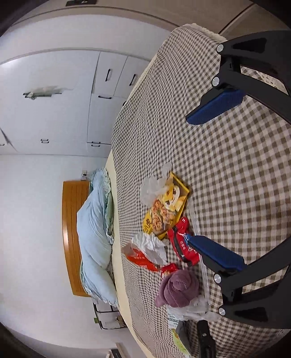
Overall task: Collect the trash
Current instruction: 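Grasp the crumpled clear plastic bag with the left tool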
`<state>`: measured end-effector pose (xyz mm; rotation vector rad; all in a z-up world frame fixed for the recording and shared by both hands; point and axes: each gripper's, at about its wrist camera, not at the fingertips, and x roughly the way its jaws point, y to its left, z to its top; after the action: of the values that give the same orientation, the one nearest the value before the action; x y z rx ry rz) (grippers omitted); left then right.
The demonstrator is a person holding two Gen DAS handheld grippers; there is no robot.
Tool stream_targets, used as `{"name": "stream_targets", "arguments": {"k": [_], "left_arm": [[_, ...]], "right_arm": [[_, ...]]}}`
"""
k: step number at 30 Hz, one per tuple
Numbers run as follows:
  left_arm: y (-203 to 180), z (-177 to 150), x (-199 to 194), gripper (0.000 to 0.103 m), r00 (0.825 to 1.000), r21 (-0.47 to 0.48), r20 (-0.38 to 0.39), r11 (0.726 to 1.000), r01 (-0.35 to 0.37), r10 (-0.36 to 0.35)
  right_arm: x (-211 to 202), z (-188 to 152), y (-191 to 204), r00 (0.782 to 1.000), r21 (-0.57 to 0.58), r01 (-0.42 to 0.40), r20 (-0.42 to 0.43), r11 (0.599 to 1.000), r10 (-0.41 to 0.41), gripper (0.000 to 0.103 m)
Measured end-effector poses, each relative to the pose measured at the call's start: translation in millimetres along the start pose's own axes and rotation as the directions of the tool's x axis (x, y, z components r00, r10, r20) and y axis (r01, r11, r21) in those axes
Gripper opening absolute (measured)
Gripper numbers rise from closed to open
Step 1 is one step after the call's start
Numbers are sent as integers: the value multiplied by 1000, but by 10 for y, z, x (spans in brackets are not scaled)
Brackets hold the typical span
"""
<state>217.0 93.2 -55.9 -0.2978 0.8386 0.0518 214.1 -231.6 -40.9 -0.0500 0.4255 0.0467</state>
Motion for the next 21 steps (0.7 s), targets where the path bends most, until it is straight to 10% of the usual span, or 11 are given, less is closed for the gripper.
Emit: {"name": "stream_targets", "arguments": {"k": [11, 15, 17, 21], "left_arm": [[-54, 305, 390, 82, 999, -29, -20, 999, -43, 42], [-63, 329, 460, 52, 997, -14, -34, 997, -71, 70], [-44, 342, 462, 19, 999, -30, -34, 999, -40, 39], [-2, 333, 443, 9, 1000, -59, -21, 998, -10, 8]], "right_arm": [[157, -29, -195, 998, 58, 53, -36, 997, -51, 95], [210, -33, -141, 998, 41, 55, -42, 998, -53, 95], [230, -22, -116, 998, 47, 42, -47, 998, -39, 95], [269, 10, -10, 999, 33, 12, -49, 999, -10, 95]]}}
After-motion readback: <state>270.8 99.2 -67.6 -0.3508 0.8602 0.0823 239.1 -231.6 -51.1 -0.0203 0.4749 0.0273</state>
